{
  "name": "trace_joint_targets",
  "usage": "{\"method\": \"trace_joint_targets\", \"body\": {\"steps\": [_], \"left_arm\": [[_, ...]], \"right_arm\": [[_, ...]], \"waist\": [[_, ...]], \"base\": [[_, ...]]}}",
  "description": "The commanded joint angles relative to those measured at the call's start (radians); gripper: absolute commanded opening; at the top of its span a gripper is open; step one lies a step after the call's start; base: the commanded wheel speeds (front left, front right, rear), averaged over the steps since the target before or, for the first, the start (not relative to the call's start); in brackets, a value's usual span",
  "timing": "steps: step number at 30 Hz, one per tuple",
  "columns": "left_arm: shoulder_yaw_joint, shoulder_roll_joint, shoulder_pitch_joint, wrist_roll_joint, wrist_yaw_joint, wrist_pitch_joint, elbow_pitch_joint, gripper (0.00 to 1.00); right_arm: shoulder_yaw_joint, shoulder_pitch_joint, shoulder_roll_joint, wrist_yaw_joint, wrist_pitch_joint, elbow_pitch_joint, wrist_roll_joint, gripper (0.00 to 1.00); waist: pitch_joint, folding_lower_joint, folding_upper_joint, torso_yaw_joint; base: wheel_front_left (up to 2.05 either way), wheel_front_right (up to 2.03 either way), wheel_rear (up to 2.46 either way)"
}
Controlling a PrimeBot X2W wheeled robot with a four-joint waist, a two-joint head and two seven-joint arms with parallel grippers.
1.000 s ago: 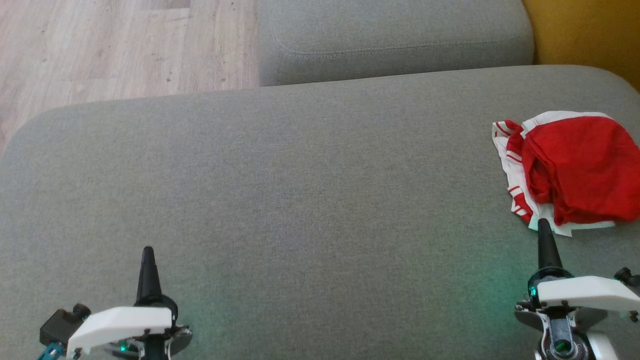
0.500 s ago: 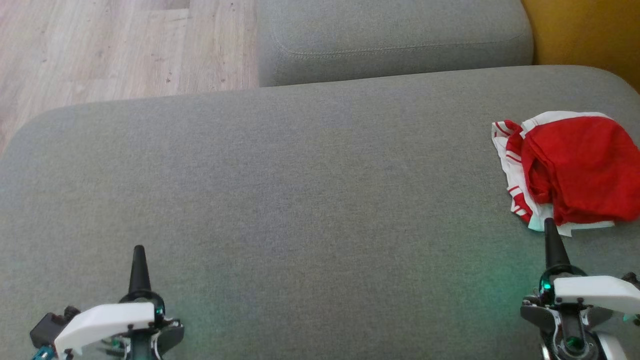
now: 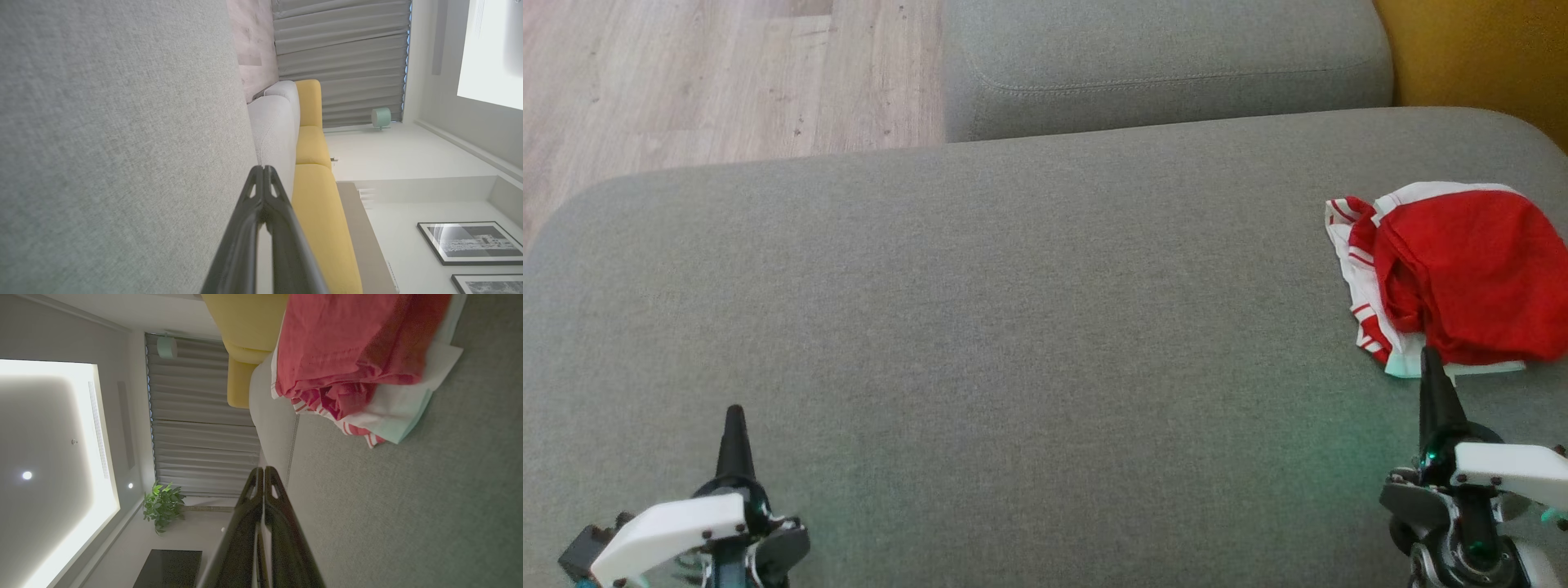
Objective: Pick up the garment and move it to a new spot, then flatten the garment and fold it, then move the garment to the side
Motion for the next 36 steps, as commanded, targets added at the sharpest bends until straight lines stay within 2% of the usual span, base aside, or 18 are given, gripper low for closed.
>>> {"method": "trace_joint_targets", "body": {"steps": [1,10,36], "left_arm": [[0.041,0.016,-0.061,-0.026,-0.004,0.008,-0.029,0.00],[0.066,0.015,-0.067,-0.114,-0.004,0.035,-0.028,0.00],[0.073,0.010,-0.068,-0.108,-0.004,0.041,-0.028,0.00]], "right_arm": [[0.011,-0.049,-0.018,-0.001,0.011,-0.040,0.036,0.00],[-0.003,-0.052,-0.018,-0.001,0.038,-0.044,0.145,0.00],[-0.010,-0.053,-0.012,-0.001,0.044,-0.044,0.139,0.00]], "waist": [[0.000,0.0000,0.0000,0.000],[-0.001,0.0000,0.0000,-0.001],[-0.001,0.0000,0.0000,-0.001]], "base": [[0.00,0.00,0.00],[0.00,0.00,0.00],[0.00,0.00,0.00]]}}
